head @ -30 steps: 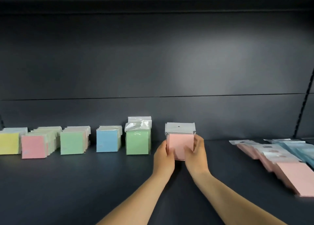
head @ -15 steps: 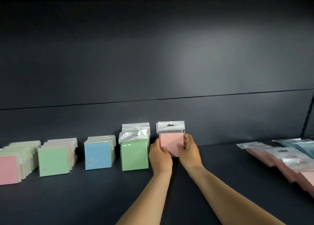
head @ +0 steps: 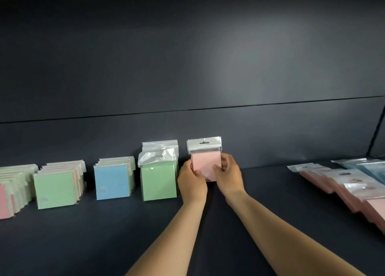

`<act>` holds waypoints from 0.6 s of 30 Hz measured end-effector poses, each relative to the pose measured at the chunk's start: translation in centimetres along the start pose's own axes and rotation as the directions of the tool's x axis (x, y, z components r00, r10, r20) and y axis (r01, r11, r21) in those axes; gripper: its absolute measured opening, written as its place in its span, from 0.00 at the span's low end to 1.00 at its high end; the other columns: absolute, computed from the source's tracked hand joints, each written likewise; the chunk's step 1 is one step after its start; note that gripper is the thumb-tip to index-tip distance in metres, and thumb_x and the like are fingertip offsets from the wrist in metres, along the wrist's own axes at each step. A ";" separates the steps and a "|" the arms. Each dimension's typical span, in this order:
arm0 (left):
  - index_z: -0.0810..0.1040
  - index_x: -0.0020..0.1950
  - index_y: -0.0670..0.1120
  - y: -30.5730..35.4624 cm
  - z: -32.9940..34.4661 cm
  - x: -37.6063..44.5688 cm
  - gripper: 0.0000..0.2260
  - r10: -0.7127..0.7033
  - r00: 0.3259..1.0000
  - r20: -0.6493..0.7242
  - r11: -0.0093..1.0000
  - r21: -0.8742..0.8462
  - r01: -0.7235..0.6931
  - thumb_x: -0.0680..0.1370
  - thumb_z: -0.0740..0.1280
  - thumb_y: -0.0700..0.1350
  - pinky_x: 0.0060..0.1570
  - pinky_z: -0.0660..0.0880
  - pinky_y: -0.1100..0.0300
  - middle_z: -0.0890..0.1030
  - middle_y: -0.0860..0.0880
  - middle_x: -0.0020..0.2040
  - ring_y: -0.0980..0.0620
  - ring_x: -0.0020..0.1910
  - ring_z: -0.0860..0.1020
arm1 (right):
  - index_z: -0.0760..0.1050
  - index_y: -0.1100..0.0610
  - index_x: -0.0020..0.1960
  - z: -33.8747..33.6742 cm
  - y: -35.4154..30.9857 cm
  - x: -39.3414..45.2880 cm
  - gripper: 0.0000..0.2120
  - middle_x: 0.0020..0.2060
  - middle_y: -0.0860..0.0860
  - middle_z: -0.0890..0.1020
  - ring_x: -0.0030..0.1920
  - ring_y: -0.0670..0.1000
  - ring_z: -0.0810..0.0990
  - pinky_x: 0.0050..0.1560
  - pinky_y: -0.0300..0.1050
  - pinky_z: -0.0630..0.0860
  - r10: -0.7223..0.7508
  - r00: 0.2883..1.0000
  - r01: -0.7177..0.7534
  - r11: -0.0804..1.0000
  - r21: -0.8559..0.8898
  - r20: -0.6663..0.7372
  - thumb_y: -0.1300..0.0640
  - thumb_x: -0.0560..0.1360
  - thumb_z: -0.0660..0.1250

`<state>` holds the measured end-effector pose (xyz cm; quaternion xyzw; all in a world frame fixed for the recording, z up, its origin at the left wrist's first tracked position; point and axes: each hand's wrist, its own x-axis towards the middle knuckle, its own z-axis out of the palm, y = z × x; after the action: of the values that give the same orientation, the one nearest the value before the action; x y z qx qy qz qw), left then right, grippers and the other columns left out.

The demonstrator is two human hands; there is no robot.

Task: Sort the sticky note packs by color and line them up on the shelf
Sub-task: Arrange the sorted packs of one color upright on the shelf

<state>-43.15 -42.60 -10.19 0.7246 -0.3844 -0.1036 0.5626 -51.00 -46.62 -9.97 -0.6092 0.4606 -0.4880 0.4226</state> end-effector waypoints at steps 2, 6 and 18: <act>0.72 0.65 0.41 0.0 0.1 0.0 0.16 -0.001 1.000 0.009 1.000 0.019 0.001 0.78 0.59 0.35 0.55 0.68 0.62 0.77 0.44 0.60 0.46 0.60 0.75 | 0.69 0.55 0.63 0.0 0.0 0.0 0.15 0.50 0.47 0.77 0.50 0.46 0.76 0.47 0.38 0.73 0.003 1.000 -0.003 1.000 0.006 -0.001 0.66 0.77 0.60; 0.68 0.69 0.38 0.4 0.2 -0.5 0.19 0.045 0.999 -0.004 0.997 0.067 -0.044 0.77 0.60 0.35 0.64 0.68 0.54 0.73 0.41 0.64 0.44 0.63 0.72 | 0.68 0.56 0.63 -0.2 -0.2 -0.2 0.16 0.52 0.49 0.78 0.51 0.48 0.77 0.51 0.40 0.75 0.024 0.999 -0.023 0.999 0.026 -0.030 0.65 0.77 0.62; 0.73 0.66 0.43 10.0 -3.0 -3.4 0.16 0.290 0.836 0.465 0.643 0.552 -0.530 0.79 0.61 0.46 0.63 0.67 0.56 0.70 0.45 0.66 0.46 0.66 0.68 | 0.72 0.58 0.63 -19.6 -5.8 1.6 0.20 0.62 0.53 0.76 0.62 0.54 0.74 0.59 0.42 0.68 -0.033 0.926 0.329 0.563 -0.758 0.377 0.51 0.75 0.68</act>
<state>-48.14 -38.77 -1.13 0.7383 -0.6412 0.0506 0.2033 -69.22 -48.17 -0.82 -0.8492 0.4906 -0.1594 0.1134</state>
